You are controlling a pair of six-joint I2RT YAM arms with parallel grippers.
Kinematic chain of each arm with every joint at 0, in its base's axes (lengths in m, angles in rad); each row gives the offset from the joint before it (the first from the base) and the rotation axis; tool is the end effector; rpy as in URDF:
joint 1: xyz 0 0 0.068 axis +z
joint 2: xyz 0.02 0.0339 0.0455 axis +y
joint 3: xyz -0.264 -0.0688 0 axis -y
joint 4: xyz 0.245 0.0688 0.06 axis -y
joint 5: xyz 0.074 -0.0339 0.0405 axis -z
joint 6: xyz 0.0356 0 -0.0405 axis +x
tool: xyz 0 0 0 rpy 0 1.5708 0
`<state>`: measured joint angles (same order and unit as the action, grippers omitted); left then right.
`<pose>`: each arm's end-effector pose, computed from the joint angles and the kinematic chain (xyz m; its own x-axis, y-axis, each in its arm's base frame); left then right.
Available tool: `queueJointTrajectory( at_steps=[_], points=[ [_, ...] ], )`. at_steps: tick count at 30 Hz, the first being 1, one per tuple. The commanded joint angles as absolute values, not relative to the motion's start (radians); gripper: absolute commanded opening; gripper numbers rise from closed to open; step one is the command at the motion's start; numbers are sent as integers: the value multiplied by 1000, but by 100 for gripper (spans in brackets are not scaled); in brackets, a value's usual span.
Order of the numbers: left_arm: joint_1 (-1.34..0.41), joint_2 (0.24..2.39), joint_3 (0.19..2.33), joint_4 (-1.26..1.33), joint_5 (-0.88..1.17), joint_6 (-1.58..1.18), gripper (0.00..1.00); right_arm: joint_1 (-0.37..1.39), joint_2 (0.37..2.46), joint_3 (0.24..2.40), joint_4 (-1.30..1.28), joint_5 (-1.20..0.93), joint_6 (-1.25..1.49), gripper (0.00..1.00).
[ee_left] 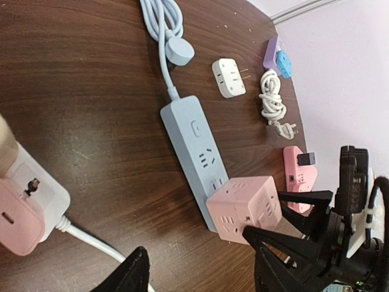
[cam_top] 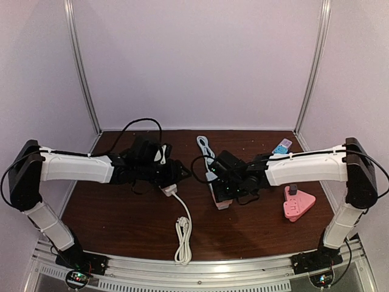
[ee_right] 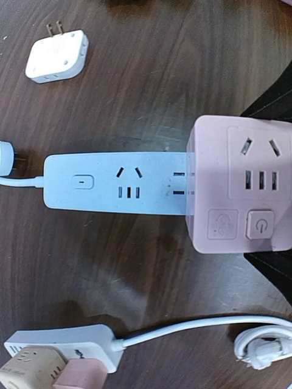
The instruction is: Pull the plug off the socket
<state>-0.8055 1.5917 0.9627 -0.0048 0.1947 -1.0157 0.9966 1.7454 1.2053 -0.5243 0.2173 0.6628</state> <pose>0.2352 -0.2548 0.2173 -0.9093 -0.2570 -0.3273 0.0812 0.6619 -0.7452 0.2018 0.2978 0.2038 -0.8440 -0.1984 -0.4983 -0.3092 0.9391 0.1498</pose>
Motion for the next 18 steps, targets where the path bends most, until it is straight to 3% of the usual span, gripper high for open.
queueJointTrajectory(
  at_steps=[1, 18],
  points=[
    [-811, 1648, 963, 152, 269, -1077, 55, 1041, 1639, 1144, -587, 237, 715, 13],
    [-966, 1975, 1094, 337, 309, -1185, 12, 1213, 1525, 950, -543, 238, 838, 12]
  ],
)
